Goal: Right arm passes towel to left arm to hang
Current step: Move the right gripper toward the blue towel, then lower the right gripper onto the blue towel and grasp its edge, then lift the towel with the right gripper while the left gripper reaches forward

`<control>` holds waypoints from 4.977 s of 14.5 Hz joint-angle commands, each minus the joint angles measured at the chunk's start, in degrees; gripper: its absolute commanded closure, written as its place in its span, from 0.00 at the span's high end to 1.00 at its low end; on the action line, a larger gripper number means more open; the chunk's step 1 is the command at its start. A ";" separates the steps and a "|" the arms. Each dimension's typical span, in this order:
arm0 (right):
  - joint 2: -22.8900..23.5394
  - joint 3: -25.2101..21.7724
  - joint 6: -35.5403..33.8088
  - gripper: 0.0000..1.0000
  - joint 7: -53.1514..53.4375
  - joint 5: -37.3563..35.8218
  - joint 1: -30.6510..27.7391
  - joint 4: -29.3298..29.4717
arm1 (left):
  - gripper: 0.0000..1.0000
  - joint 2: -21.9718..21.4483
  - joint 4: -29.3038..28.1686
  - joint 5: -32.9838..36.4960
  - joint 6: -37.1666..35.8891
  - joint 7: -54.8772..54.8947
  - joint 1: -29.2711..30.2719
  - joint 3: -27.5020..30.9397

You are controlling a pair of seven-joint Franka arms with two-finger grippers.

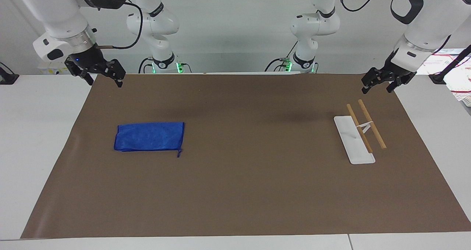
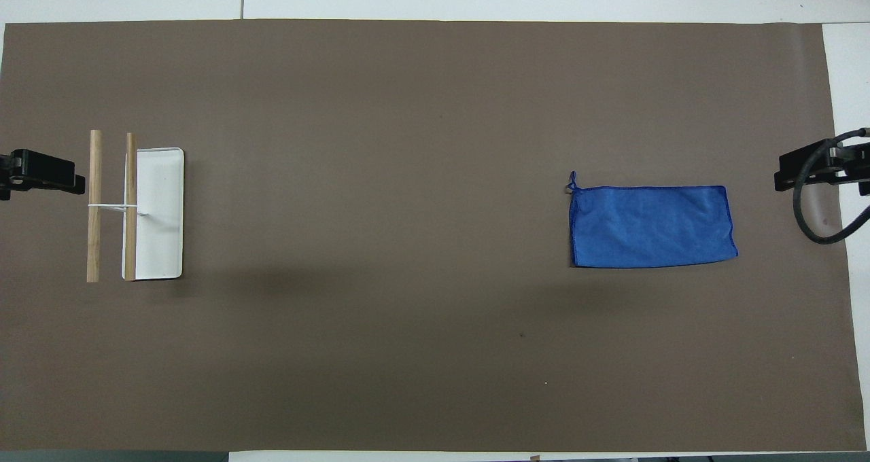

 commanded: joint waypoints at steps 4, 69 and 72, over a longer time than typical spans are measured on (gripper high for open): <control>0.17 0.23 0.63 1.00 -0.81 1.01 -0.10 0.14 | 1.00 0.03 0.13 1.01 -0.47 0.31 0.54 -0.53; 11.68 1.63 49.65 0.00 54.89 42.99 26.16 -4.69 | 1.00 -1.81 -8.48 -9.96 8.66 -32.08 -7.98 -1.67; 13.17 1.63 56.86 0.00 59.55 47.85 30.64 -4.69 | 1.00 -2.78 -12.78 -12.78 14.89 -51.47 -12.98 -1.76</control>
